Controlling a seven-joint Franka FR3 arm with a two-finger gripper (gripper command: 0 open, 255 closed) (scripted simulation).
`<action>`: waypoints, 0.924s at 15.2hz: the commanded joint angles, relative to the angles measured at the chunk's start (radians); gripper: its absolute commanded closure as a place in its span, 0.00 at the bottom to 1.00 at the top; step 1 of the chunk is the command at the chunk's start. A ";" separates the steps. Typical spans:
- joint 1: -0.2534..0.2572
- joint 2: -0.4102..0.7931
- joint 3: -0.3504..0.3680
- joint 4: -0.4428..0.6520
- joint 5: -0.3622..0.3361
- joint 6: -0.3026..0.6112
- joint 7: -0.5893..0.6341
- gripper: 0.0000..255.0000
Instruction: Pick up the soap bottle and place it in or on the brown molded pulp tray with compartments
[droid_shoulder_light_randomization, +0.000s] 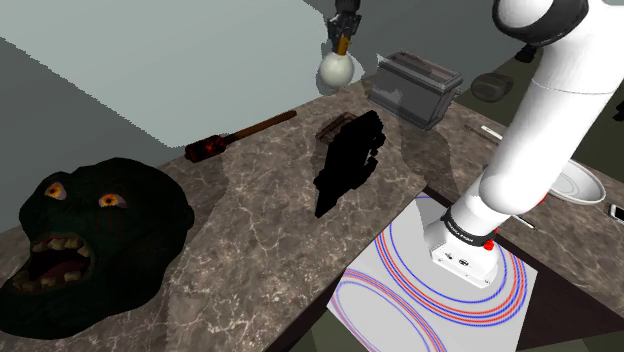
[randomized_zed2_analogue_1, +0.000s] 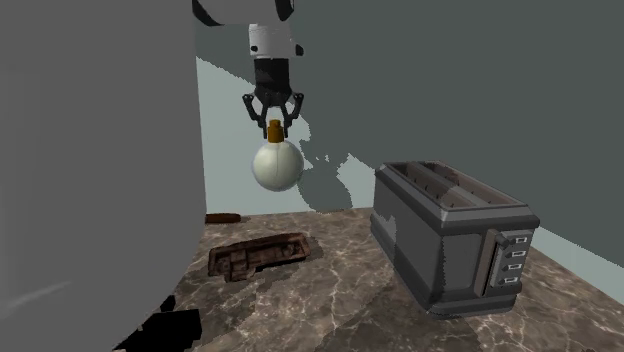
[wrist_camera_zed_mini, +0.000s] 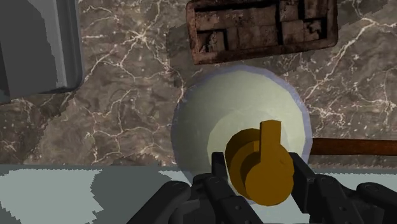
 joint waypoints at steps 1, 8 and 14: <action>0.015 -0.088 0.005 -0.094 -0.012 0.007 0.020 1.00; 0.051 -0.353 0.036 -0.360 -0.042 0.009 0.092 1.00; 0.050 -0.352 0.036 -0.439 -0.042 0.089 0.093 1.00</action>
